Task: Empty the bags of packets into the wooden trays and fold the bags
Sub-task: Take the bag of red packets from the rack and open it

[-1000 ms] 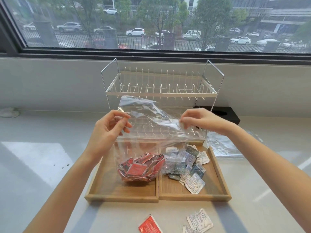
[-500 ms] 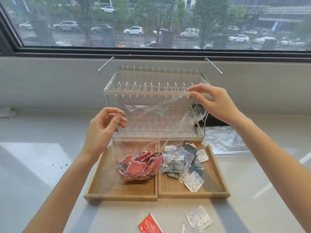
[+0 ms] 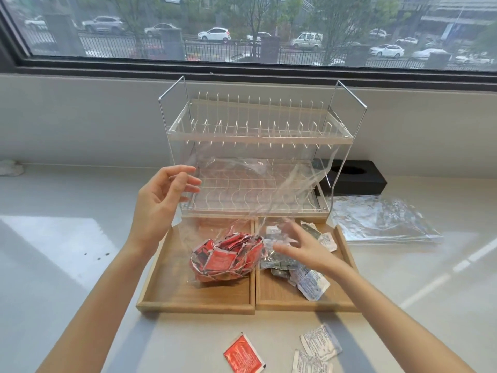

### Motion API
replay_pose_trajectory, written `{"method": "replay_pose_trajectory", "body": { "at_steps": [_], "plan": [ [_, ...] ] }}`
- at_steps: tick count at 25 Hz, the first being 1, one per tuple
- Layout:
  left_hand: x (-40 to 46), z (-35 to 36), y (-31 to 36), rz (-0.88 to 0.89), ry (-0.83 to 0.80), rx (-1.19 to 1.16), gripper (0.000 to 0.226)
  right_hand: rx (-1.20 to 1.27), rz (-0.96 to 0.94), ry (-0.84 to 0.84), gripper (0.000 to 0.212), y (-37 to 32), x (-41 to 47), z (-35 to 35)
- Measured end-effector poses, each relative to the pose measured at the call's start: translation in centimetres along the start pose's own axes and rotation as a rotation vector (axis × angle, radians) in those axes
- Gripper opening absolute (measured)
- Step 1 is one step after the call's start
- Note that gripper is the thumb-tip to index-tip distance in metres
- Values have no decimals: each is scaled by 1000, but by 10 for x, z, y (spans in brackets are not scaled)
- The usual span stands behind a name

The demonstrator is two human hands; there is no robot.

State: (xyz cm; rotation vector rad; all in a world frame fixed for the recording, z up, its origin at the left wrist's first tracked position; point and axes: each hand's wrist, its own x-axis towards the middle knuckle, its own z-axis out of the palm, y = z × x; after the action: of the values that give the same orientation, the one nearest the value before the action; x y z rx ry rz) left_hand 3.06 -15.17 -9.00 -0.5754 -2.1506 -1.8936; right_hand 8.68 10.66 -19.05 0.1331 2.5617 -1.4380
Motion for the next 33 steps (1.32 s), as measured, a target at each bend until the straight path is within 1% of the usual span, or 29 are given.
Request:
{"method": "replay_pose_trajectory", "body": {
  "at_steps": [2,4,6,9,11,12,15,17,18,19,20,21,22,24,27,29,33],
  "plan": [
    [-3,-3,-6,-34,-43,-12,20,33,9,15,81,5,6,11],
    [-10,-6,-19,-89,-124,-10,33,21,19,55,65,5,12,19],
    [-20,-8,-38,-170,-212,31,59,-40,13,77,58,5,16,25],
    [-36,-5,-71,-318,-300,146,97,-44,-7,101,52,2,17,30],
    [-46,1,-84,-395,-329,194,111,-67,-23,113,47,1,16,33],
    [-52,4,-91,-442,-343,200,112,-91,-30,113,44,0,15,34],
    [-70,13,-112,-554,-423,149,110,-117,-45,108,45,1,12,38],
    [-77,15,-133,-567,-389,280,111,-151,-37,92,53,-1,12,41],
    [-77,15,-138,-565,-352,341,107,-166,-27,78,60,-3,12,44],
    [-75,14,-142,-560,-321,379,96,-168,-11,60,69,-6,12,46],
    [-74,14,-141,-569,-303,400,79,-163,3,45,76,-8,12,49],
    [-73,15,-139,-561,-297,408,63,-160,8,41,79,-11,13,51],
    [-75,14,-138,-554,-308,414,55,-162,15,43,79,-14,14,52],
    [-77,13,-135,-528,-337,393,51,-187,28,66,71,-16,18,55],
    [-80,9,-126,-540,-322,279,50,-248,11,78,41,-17,21,57],
    [-78,7,-118,-531,-268,241,50,-142,6,65,30,-21,18,53],
    [-76,1,-97,-554,-206,71,41,58,58,33,20,-36,2,43]
  ]
}}
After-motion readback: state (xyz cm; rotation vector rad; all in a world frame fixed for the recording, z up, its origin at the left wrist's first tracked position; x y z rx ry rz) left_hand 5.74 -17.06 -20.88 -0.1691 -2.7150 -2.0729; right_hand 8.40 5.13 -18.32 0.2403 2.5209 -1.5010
